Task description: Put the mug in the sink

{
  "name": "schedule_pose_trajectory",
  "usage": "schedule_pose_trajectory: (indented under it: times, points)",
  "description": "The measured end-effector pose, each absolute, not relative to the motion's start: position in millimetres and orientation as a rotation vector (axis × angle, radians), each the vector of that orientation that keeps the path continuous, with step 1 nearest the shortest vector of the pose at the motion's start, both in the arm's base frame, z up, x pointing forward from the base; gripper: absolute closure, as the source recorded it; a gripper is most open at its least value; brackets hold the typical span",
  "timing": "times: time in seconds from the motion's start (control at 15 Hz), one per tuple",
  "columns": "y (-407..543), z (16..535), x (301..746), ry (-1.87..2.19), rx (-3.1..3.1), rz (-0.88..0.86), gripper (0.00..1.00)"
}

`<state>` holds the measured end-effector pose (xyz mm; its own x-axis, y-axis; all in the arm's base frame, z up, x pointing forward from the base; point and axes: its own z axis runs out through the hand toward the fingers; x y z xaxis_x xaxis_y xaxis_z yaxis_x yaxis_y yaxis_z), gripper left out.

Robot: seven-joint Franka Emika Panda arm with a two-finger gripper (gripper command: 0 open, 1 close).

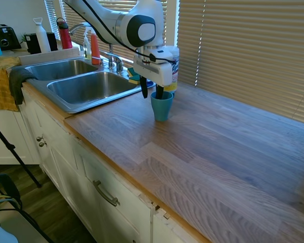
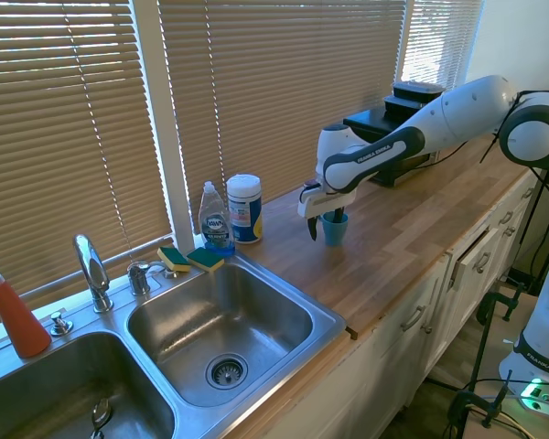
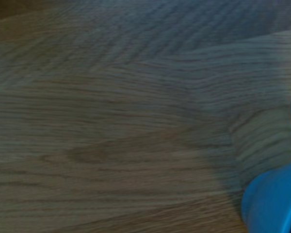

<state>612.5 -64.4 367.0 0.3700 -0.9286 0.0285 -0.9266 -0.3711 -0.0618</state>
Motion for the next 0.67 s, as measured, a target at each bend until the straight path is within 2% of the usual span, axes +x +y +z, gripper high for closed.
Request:
schedule_pose_trajectory:
  times: [0.67]
  points:
    - [-68.3, 364.1, 611.2, 1.754, -2.574, -0.074, 1.0]
